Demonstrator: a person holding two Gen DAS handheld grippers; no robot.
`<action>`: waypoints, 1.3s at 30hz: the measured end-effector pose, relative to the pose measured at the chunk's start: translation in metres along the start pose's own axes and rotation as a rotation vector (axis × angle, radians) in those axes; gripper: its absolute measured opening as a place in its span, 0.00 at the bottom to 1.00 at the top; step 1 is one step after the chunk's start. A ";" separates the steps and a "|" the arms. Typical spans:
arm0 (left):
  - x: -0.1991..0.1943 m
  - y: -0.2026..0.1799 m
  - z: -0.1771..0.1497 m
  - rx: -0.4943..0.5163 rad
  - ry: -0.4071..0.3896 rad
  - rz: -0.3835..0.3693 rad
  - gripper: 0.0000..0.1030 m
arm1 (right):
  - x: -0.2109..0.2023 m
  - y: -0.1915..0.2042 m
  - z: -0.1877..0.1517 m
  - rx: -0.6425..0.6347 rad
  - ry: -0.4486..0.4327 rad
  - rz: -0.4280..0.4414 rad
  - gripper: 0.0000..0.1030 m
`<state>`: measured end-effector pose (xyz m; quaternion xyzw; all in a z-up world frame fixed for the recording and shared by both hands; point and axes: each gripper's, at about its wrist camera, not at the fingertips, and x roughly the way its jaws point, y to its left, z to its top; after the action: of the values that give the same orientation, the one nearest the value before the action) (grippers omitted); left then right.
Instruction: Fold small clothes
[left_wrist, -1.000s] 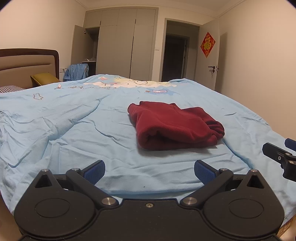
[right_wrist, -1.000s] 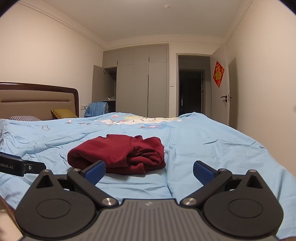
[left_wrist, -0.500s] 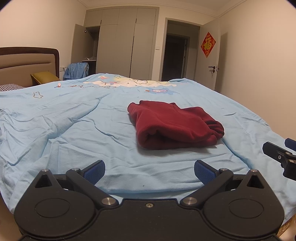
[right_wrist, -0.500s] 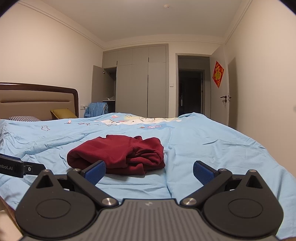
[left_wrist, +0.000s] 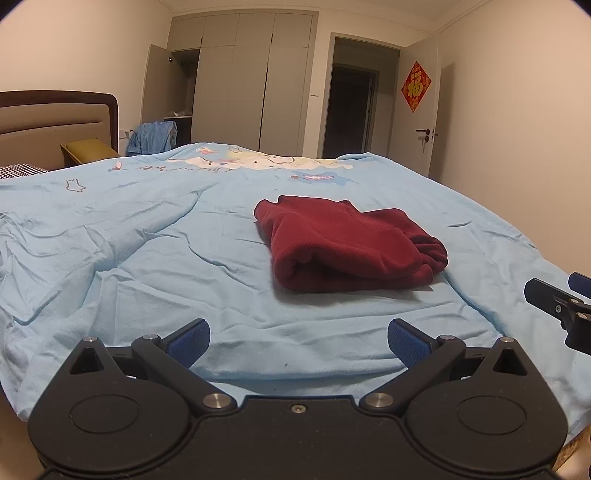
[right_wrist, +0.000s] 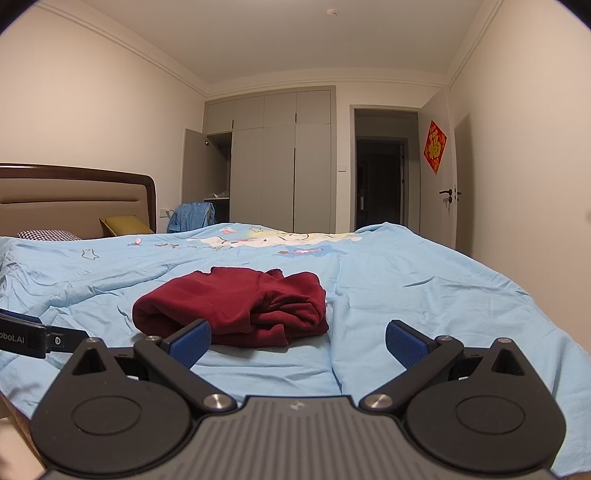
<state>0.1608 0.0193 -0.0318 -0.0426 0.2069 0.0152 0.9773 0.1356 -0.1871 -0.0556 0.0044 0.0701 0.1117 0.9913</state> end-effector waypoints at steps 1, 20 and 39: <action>0.000 0.000 0.000 -0.001 0.000 0.001 0.99 | 0.000 0.000 0.000 0.000 -0.001 0.000 1.00; 0.000 0.000 0.000 0.000 0.001 0.000 0.99 | 0.001 -0.001 0.000 0.001 0.001 -0.001 1.00; 0.000 -0.006 -0.001 0.043 0.015 0.039 0.99 | 0.002 0.001 -0.002 -0.003 0.015 0.002 1.00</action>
<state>0.1605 0.0133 -0.0327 -0.0176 0.2154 0.0297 0.9759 0.1374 -0.1861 -0.0581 0.0023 0.0772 0.1127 0.9906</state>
